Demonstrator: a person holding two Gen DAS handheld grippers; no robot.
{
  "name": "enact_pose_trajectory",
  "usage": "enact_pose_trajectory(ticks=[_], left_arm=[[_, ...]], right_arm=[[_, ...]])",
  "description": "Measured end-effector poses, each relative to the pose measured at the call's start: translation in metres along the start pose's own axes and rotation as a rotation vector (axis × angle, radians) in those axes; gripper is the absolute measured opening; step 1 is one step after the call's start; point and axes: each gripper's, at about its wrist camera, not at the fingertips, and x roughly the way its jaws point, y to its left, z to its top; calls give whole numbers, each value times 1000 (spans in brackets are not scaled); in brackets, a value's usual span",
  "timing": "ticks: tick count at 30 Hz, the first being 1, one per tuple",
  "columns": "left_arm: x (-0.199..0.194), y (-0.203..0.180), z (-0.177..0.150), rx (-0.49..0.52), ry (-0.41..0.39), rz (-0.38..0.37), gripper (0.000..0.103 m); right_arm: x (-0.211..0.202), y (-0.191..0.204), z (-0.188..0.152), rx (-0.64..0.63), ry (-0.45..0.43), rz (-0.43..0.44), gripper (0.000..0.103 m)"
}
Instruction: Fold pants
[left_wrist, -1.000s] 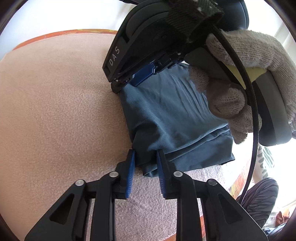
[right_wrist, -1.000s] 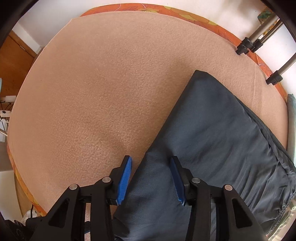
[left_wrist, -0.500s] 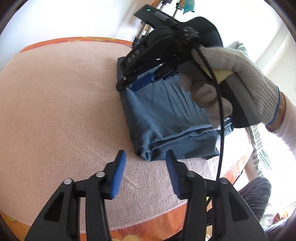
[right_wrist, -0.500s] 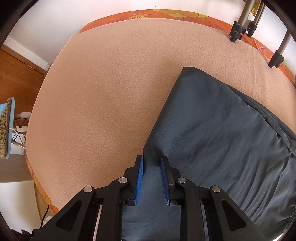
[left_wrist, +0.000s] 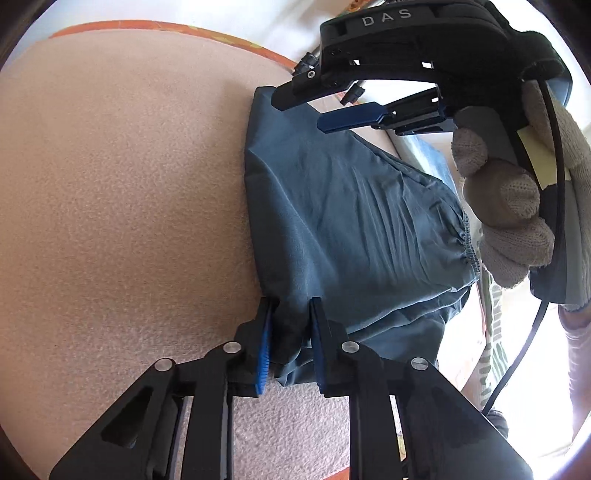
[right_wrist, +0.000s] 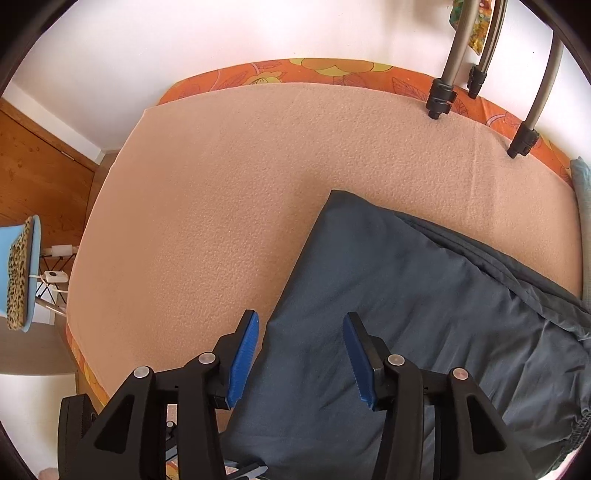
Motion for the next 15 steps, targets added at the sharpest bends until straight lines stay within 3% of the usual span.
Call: enact_pose_trajectory(ticks=[9,15], left_arm=[[-21,-32,-9,164,-103,31,7],[-12,-52,-14,217,-113,16,7]], right_arm=[[41,8,34,34,56,-57,57],[57,8,34,3,92,-143,56]])
